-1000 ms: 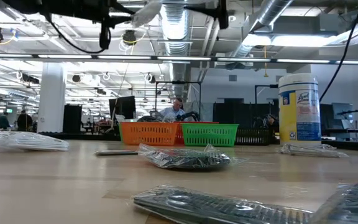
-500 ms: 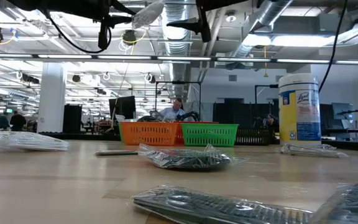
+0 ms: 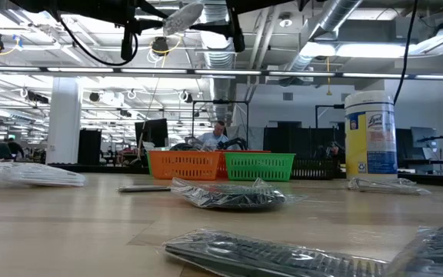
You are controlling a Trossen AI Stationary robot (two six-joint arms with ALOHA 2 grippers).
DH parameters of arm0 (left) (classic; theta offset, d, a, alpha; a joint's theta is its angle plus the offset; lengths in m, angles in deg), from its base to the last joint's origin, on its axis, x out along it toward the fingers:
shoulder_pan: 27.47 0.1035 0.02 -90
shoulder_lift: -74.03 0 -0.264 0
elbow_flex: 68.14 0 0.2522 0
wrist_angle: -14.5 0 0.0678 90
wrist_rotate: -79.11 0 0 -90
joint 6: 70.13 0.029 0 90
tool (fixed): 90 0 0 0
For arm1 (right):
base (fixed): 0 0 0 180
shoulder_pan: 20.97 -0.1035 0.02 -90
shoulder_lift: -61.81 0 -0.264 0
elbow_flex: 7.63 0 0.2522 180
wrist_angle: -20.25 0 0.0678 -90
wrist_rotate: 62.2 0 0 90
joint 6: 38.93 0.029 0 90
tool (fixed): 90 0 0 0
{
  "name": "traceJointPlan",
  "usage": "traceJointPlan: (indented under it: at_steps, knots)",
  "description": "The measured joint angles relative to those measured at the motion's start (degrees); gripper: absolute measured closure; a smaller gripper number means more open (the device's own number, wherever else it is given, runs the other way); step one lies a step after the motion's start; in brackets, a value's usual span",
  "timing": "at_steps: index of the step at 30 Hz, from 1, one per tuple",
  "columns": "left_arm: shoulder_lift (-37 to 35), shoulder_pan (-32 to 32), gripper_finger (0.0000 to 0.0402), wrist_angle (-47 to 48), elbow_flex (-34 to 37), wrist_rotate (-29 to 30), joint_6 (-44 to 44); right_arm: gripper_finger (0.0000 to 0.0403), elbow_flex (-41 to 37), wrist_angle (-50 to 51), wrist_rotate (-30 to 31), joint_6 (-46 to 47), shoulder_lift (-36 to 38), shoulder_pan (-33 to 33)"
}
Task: Pick & Place Travel size toiletries
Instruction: Put the vanity pack into the green bin
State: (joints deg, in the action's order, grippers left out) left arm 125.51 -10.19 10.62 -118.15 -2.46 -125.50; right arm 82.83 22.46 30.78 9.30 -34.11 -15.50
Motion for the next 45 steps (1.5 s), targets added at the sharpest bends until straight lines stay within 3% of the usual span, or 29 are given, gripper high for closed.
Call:
traceJointPlan:
  at_steps: [7, 16, 30, 40, 45]
  knots:
    - [0.00, 0.02, 0.0396, 0.14, 0.00, -0.39, 0.02, 0.0212, 0.09, 2.29, -0.22, -0.15, 0.31, 0.28]
    - [0.00, 0.02, 0.0387, 0.05, 0.00, -4.39, 1.67, 0.0389, 0.07, 3.15, -4.13, -2.03, 0.59, 0.31]
    - [-4.43, 0.07, 0.0287, 0.82, 0.01, -14.32, 10.40, 0.0401, 0.04, 4.55, -13.90, -2.91, 2.66, 0.18]
    - [-6.12, 0.54, 0.0202, 2.54, 0.00, -25.63, 13.94, 0.0402, 0.05, 4.72, -25.62, 2.52, 2.69, 0.15]
    - [-6.12, 0.75, 0.0178, 4.81, 0.01, -28.38, 16.81, 0.0402, -0.02, 4.98, -31.25, 4.46, 3.75, 0.17]
